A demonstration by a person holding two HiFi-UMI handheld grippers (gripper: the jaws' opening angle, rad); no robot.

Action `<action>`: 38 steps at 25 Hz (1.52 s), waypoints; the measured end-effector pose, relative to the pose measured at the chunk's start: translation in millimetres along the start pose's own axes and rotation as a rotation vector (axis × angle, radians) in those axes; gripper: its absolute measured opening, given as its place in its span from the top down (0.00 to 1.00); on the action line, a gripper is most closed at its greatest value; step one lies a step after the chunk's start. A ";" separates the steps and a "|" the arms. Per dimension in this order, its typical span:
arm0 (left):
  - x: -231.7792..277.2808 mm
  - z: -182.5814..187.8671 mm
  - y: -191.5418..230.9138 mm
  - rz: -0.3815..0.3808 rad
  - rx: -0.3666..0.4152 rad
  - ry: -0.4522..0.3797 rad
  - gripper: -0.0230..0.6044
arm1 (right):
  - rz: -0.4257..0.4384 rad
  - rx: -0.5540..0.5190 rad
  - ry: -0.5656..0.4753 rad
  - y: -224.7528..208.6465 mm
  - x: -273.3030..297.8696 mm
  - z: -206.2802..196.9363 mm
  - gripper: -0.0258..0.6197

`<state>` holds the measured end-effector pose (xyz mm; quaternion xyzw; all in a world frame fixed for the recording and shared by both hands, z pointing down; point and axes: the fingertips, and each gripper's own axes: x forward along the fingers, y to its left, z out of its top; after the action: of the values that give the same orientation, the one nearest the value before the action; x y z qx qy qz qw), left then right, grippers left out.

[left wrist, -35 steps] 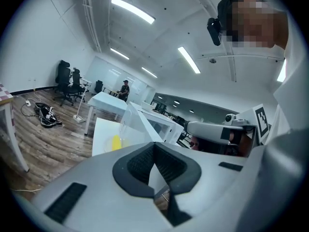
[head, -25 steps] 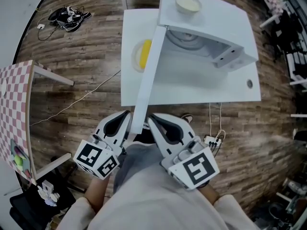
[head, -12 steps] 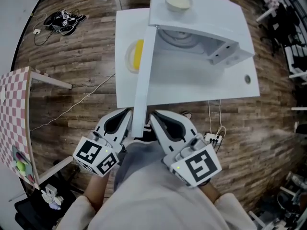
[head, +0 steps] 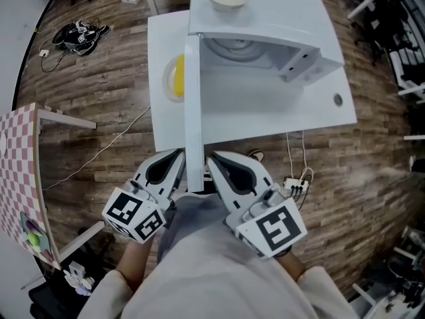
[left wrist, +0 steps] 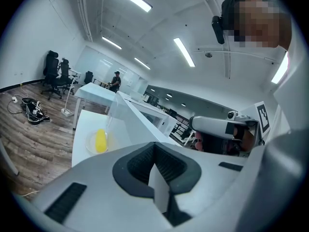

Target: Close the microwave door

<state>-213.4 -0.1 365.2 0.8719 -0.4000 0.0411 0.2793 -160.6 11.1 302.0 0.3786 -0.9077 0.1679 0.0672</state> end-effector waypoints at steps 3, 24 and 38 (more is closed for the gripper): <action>4.8 -1.3 -3.0 -0.011 0.004 0.011 0.93 | -0.009 0.028 -0.005 -3.4 -1.9 0.4 0.92; 30.2 -3.8 -18.8 -0.077 0.007 0.055 0.93 | -0.077 0.071 -0.010 -29.0 -22.0 -3.5 0.92; 44.1 -5.5 -30.6 -0.108 0.012 0.075 0.93 | -0.109 0.091 -0.024 -41.6 -34.8 -3.9 0.92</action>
<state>-160.7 -11.0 368.9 0.8917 -0.3414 0.0608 0.2907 -106.5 8.3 307.5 0.4320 -0.8780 0.2004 0.0484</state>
